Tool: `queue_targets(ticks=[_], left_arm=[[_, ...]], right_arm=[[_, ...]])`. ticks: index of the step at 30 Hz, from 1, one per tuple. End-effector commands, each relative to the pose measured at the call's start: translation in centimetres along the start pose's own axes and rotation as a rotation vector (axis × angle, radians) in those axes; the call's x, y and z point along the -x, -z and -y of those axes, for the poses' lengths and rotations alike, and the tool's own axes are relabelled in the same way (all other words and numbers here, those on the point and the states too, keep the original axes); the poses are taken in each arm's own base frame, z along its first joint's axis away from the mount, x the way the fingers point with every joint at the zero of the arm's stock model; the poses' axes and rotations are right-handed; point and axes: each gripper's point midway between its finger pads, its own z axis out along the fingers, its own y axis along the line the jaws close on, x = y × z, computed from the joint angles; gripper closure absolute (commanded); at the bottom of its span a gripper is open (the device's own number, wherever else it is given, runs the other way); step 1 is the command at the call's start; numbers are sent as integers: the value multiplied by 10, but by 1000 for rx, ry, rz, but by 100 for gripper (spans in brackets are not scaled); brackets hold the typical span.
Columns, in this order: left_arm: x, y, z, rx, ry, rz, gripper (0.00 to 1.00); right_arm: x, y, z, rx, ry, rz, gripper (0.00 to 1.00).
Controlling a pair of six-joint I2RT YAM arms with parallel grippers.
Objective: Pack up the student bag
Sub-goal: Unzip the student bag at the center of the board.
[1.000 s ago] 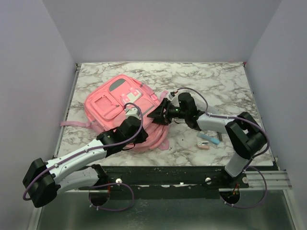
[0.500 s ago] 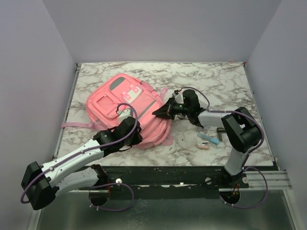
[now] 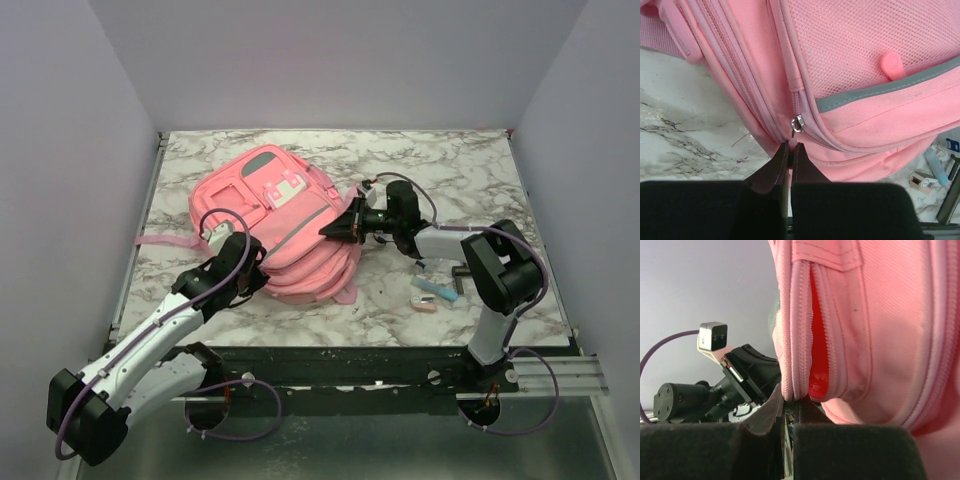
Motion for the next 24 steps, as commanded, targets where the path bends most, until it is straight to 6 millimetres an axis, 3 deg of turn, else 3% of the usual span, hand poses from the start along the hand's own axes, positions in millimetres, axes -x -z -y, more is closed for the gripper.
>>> queue_targets(ticks=[1, 7, 8, 10, 12, 14, 16, 19, 24], left_arm=[[-3, 3, -51, 167, -12, 5, 100], [8, 4, -30, 86, -40, -10, 100], [9, 7, -25, 62, -44, -11, 89], [13, 14, -15, -19, -49, 15, 55], [20, 25, -5, -122, -54, 74, 35], [32, 41, 6, -234, -66, 158, 22], [43, 59, 15, -318, -84, 234, 16], [53, 73, 23, -363, -104, 273, 12], [46, 68, 41, -395, -134, 194, 11]], right_arm=[[18, 14, -34, 130, 102, -1, 100], [12, 16, -38, 133, 144, -39, 98], [12, 17, -37, 122, 166, -31, 90], [16, 19, -27, 42, 223, 5, 76], [21, 24, -13, -79, 274, 43, 63], [27, 34, -3, -190, 334, 92, 54], [34, 51, 11, -343, 381, 145, 50], [43, 95, 35, -624, 442, 258, 44], [31, 175, 62, -971, 434, 403, 28]])
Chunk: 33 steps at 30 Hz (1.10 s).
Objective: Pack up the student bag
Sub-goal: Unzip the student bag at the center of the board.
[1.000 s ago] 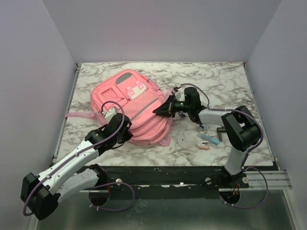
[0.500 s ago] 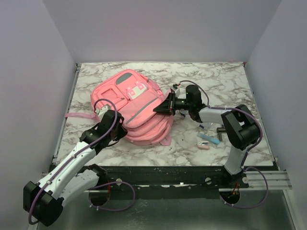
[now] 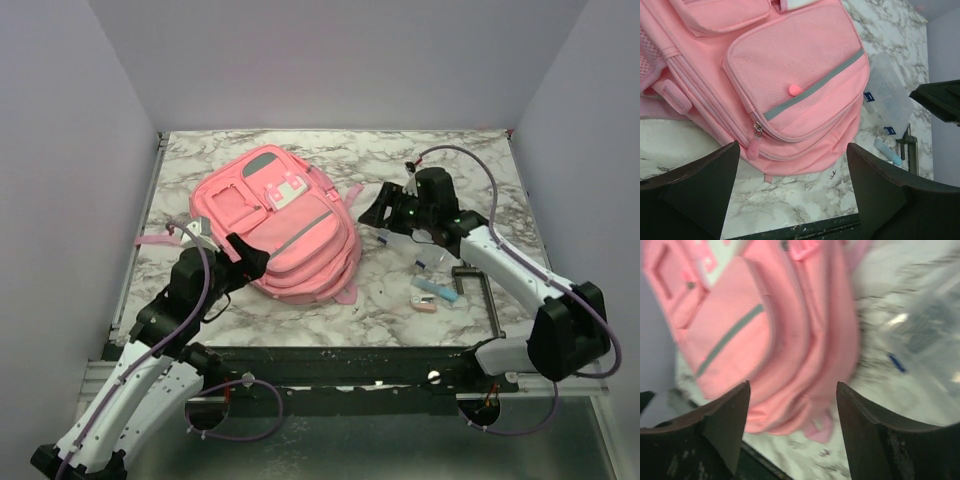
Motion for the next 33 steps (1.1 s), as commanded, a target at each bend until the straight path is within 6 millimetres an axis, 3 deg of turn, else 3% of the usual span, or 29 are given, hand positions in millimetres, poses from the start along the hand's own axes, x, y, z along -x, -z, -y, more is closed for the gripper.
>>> queue_targets(ticks=[1, 6, 9, 12, 18, 24, 29, 33], left_arm=[[-6, -9, 21, -72, -40, -79, 10], [-21, -22, 32, -134, -48, -146, 6], [-26, -22, 42, -178, -64, -182, 5], [-24, -23, 50, -214, -95, -195, 5], [-28, -23, 69, -288, -146, -260, 4], [-27, -15, 86, -331, -271, -344, 4], [-17, -18, 94, -247, -493, -417, 4], [-16, -34, 87, -45, -755, -484, 6]], right_arm=[[-33, 59, 101, -525, 48, -17, 25], [-79, 93, 124, -608, -136, 11, 17], [-99, 114, 143, -707, -319, 98, 6], [-114, 127, 149, -738, -457, 143, 0], [-144, 118, 148, -711, -722, 133, 0], [-155, 129, 164, -874, -840, 149, 0], [-161, 121, 166, -892, -892, 133, 0], [-151, 117, 175, -885, -913, 224, 1]])
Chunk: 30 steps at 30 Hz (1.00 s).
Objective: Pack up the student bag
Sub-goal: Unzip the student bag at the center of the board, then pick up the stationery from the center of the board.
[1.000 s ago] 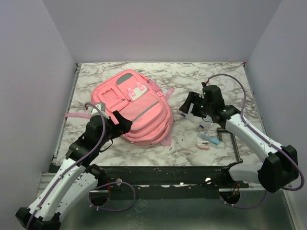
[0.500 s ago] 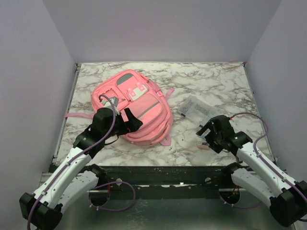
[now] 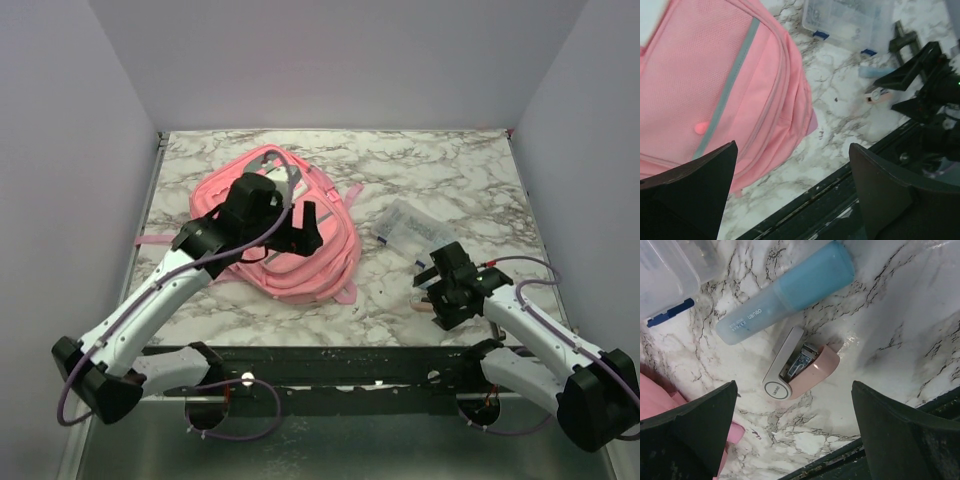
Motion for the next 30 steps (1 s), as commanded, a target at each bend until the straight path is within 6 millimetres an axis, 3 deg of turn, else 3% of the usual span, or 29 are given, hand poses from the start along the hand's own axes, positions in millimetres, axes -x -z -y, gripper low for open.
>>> queue_targets(ticks=[1, 10, 16, 25, 30], left_arm=[[-14, -10, -30, 280, -300, -221, 7], [-8, -64, -28, 354, -392, -393, 17], [-18, -90, -41, 406, -407, -452, 18], [-47, -116, -65, 481, -423, -528, 24], [-45, -112, -78, 556, -454, -520, 33]], right_arm=[[15, -8, -4, 17, -107, 88, 1], [30, -11, -6, -1, -148, 172, 10], [18, -25, 1, -42, -128, 119, 14], [6, -33, -1, -127, -39, 60, 30], [4, -39, 6, -182, 13, 50, 39]])
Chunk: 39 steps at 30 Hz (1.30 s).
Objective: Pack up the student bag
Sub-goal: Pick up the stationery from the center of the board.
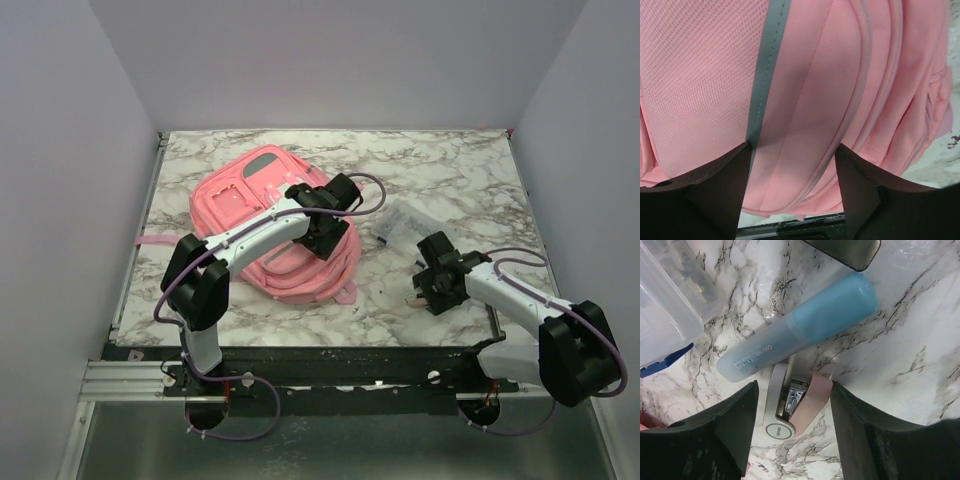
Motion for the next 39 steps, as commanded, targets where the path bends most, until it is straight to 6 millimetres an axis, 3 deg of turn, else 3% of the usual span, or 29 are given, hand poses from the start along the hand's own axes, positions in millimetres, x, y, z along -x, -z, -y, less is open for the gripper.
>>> queue_targets(ticks=[1, 6, 12, 13, 15, 19, 22, 25, 30, 35, 39], left_arm=[[-1, -2, -16, 101, -16, 6, 37], [0, -3, -28, 171, -20, 6, 54], [5, 14, -40, 218, 5, 61, 68], [6, 17, -43, 224, 9, 70, 71], [9, 24, -45, 223, 20, 97, 75], [14, 35, -46, 208, 23, 159, 86], [18, 42, -47, 200, 29, 186, 99], [18, 49, -53, 217, 46, 221, 100], [21, 65, -59, 223, 83, 287, 100], [31, 81, -56, 153, 133, 398, 100], [36, 96, -62, 106, 202, 458, 100]], right_arm=[[-3, -13, 19, -83, 53, -4, 42], [-5, -12, 21, -90, 73, -16, 51], [2, -10, 20, -85, 90, 18, 67], [3, -11, 18, -69, 103, 25, 71], [5, -13, 12, -29, 165, 39, 90], [11, -15, 13, -13, 230, 72, 95], [13, -12, 5, 39, 304, 80, 100], [16, -8, -4, 102, 384, 98, 100], [6, 27, -49, 384, 533, 74, 100], [-30, 106, -111, 918, 690, -19, 100], [-40, 157, -149, 1175, 715, -32, 100]])
